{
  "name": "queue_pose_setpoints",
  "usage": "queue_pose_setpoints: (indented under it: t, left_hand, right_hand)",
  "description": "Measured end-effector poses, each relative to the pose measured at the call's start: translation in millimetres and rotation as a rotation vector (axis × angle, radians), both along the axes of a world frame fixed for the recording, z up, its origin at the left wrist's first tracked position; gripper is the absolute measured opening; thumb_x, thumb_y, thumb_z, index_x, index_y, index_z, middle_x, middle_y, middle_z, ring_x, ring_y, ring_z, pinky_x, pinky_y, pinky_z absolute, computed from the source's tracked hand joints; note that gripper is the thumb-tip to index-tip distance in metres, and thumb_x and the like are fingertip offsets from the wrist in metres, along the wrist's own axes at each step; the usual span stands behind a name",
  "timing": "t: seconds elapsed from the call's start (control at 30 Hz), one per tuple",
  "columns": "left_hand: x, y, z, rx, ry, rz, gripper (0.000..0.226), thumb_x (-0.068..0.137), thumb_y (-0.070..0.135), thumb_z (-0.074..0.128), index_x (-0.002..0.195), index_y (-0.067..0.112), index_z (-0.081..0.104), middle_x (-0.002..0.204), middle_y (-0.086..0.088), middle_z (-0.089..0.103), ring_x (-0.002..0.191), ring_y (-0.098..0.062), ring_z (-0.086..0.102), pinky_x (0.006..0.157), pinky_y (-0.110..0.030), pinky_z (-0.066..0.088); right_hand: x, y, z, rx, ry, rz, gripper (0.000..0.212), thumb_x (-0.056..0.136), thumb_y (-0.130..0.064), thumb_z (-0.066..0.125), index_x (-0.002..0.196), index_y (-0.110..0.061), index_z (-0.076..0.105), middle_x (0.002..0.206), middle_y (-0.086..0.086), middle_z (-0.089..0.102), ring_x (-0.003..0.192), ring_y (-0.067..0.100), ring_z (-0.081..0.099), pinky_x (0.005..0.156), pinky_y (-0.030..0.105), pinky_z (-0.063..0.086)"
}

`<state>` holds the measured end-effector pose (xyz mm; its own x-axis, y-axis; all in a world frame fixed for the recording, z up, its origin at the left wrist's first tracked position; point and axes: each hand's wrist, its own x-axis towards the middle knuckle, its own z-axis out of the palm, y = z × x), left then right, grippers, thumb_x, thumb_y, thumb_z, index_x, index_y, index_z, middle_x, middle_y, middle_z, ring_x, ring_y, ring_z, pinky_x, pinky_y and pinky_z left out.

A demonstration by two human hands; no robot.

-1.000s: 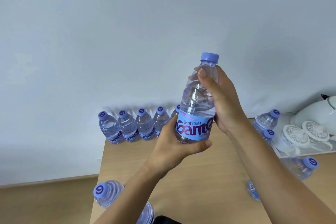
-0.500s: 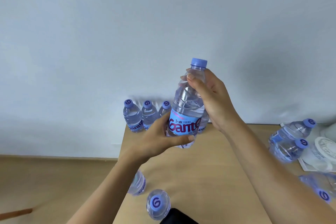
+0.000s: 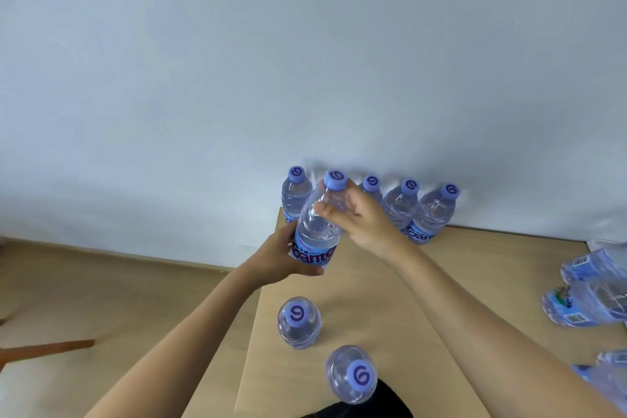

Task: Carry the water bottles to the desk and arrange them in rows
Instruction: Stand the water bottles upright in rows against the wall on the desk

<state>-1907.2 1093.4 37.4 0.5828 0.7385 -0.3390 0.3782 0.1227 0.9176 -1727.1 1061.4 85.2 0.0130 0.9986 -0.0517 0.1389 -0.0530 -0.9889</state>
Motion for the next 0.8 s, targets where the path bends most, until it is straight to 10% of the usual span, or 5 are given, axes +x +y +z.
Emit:
queue_pose_setpoints:
  t: [0.47,0.63,0.8]
  left_hand:
    - [-23.4,3.4,-103.5,0.042,0.096,0.22,0.074,0.057,-0.002,0.091,0.12,0.017,0.058,0.107,0.005,0.068,0.098,-0.015,0.064,0.075,-0.01,0.048]
    - [-21.6,4.4,-116.6,0.159,0.131,0.253,0.076,0.053,-0.001,0.092,0.122,0.005,0.06,0.117,-0.013,0.057,0.11,-0.03,0.056,0.094,-0.044,0.049]
    - [-22.4,7.0,-122.9,0.127,0.117,0.292,0.073,0.057,0.004,0.092,0.122,0.011,0.059,0.115,-0.008,0.06,0.108,-0.028,0.06,0.091,-0.049,0.051]
  right_hand:
    - [-43.0,-1.1,-72.8,-0.137,-0.186,0.052,0.039,0.086,-0.012,0.075,0.121,-0.018,0.058,0.108,-0.021,0.062,0.099,-0.019,0.055,0.087,0.004,0.04]
    - [-51.5,-0.9,-84.6,-0.083,-0.248,0.05,0.044,0.081,-0.015,0.078,0.121,-0.017,0.06,0.107,-0.026,0.06,0.102,-0.018,0.054,0.09,0.004,0.038]
    - [-54.9,6.0,-86.2,-0.052,-0.279,0.041,0.044,0.079,-0.024,0.077,0.12,-0.018,0.06,0.108,-0.018,0.061,0.102,-0.016,0.053,0.091,0.005,0.038]
